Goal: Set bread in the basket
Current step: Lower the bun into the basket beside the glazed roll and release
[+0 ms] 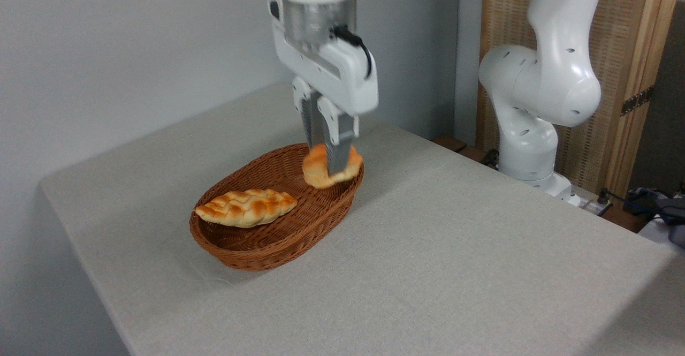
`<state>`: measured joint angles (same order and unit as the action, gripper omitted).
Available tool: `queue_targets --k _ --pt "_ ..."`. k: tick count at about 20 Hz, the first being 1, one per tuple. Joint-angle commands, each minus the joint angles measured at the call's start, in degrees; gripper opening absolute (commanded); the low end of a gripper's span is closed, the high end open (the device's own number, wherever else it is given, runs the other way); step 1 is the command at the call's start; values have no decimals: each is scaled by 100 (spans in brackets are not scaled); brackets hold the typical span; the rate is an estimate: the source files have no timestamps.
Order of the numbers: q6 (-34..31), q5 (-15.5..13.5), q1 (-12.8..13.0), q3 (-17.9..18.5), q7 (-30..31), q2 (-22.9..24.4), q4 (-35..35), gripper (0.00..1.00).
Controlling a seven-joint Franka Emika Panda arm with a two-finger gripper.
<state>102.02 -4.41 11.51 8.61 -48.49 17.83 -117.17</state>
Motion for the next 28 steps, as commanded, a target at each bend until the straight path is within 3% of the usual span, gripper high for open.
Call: queue_targets --k 1,4,7,9,11,15,28 --pt "-165 -157 62 -411 523 -130 142 45" --pt "-174 -157 62 -842 867 -235 133 47" --pt "-174 -157 62 -1159 1121 -411 116 55" --pt "-174 -148 62 -1220 1175 -569 107 76" --pt "-165 -148 62 -1326 1236 -640 98 79" --pt "-148 -113 158 -1405 1368 -798 107 100" --pt "-148 -95 150 -1406 1333 -833 116 100"
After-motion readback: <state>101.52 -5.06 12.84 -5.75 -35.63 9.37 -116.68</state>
